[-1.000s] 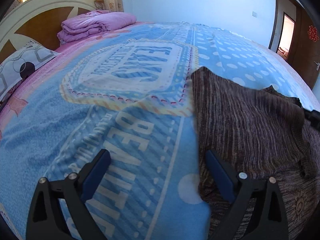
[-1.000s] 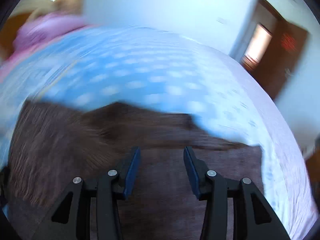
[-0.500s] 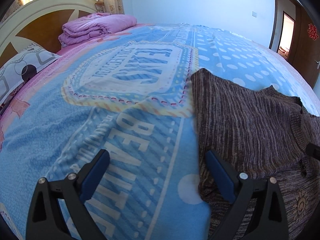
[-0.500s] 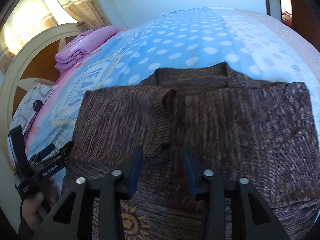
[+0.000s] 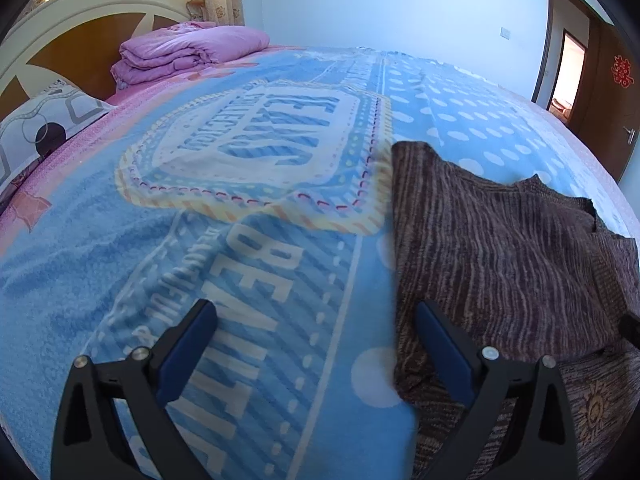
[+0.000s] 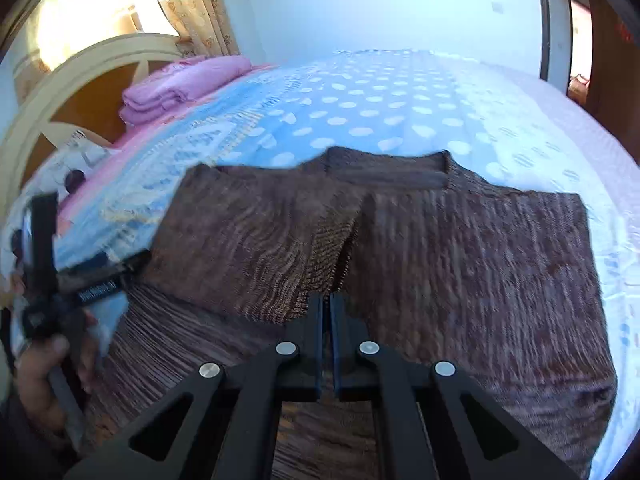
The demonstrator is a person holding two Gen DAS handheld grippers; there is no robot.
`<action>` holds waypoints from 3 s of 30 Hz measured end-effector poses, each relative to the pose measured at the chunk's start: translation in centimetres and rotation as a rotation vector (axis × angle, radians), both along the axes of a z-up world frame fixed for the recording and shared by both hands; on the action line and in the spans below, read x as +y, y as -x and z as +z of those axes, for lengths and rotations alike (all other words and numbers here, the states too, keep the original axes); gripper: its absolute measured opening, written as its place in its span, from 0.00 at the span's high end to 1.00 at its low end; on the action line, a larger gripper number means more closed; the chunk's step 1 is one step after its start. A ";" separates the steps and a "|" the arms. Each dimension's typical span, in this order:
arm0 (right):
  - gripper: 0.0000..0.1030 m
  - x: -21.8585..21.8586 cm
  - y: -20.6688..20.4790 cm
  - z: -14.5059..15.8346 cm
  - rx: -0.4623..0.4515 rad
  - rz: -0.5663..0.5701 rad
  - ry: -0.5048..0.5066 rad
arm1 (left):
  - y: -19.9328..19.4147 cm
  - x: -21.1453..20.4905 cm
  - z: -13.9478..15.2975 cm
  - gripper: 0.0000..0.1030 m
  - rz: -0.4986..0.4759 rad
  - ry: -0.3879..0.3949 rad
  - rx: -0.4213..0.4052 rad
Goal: Fold small clothes
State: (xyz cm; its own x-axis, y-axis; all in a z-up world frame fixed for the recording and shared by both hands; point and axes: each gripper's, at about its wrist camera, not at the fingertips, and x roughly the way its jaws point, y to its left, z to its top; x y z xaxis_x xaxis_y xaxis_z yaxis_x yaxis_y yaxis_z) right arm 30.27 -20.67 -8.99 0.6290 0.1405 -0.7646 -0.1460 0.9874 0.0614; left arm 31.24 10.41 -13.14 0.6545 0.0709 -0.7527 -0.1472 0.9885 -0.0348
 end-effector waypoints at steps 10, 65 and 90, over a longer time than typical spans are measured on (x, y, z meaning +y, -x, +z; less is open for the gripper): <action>0.99 -0.4 1.3 0.2 -0.073 -0.021 0.035 | 0.7 -0.4 0.2 0.00 -0.040 0.000 -0.012; 0.72 -7.7 2.1 0.8 -0.021 -0.138 -0.076 | 1.6 0.5 0.1 0.00 -0.022 0.084 0.017; 0.57 -14.1 11.0 0.0 0.008 -0.232 -0.084 | 9.6 -3.9 0.5 0.00 -0.164 -0.053 0.056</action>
